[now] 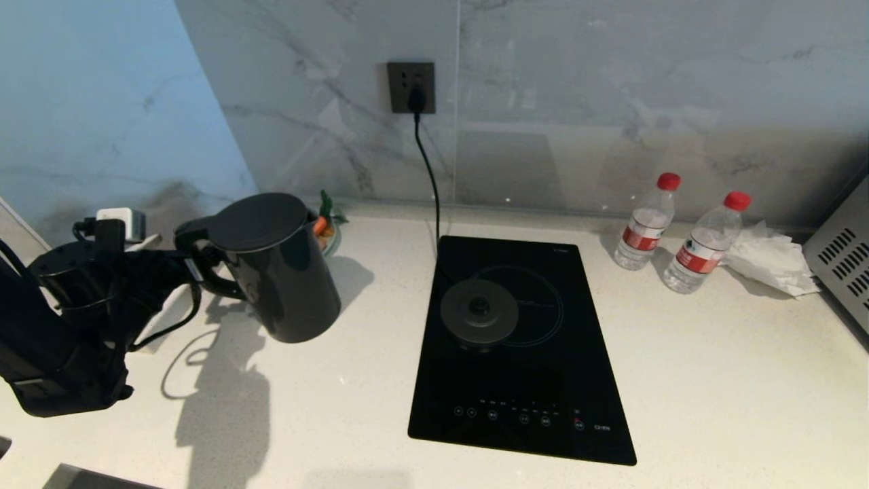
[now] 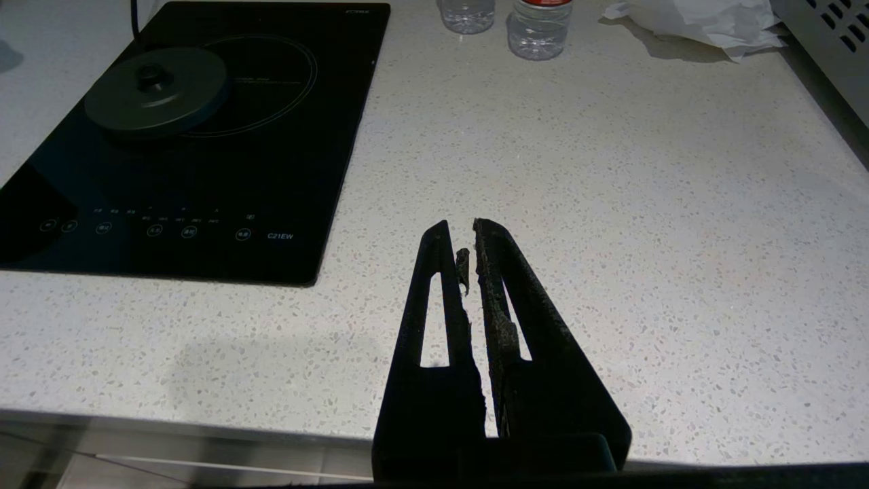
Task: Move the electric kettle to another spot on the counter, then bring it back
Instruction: Grab the kettle
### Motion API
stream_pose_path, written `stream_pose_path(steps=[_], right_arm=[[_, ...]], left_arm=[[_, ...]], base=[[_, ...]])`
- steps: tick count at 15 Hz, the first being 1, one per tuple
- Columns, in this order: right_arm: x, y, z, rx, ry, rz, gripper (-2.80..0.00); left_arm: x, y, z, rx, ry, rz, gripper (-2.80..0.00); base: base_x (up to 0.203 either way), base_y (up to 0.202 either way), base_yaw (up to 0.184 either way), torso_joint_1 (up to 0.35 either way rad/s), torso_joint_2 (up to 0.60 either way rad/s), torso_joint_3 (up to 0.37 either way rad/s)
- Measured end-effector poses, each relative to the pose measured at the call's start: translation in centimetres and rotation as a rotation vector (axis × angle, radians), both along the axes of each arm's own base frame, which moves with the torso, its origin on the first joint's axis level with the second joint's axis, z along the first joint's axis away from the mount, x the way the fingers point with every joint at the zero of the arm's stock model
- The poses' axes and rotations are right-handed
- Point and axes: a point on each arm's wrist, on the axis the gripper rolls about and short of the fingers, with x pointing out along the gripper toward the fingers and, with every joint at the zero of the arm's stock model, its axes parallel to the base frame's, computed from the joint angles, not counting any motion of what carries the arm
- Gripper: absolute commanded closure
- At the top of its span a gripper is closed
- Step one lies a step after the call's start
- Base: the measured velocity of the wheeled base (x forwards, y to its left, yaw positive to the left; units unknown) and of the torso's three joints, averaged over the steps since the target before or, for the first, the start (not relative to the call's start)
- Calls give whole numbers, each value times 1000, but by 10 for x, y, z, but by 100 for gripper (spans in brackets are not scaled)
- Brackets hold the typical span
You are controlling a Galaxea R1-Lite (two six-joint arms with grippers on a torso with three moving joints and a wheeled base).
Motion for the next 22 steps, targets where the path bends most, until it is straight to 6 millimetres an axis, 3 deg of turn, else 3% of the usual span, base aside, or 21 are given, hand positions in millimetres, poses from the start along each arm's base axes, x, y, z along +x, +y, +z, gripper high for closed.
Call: stream_pose_path(steps=[3,4,22], right_arm=[[0,0,0,0,0,0,0],[0,0,0,0,0,0,0],[0,0,0,0,0,0,0]], left_arm=[[-2,0,4,-4,-12,3,-280],[-2,0,5,-5,-11,4,0],[-3,-9,10,-33,12,2,0]], base=[[0,0,0,0,0,0],[0,0,0,0,0,0],[0,0,0,0,0,0]])
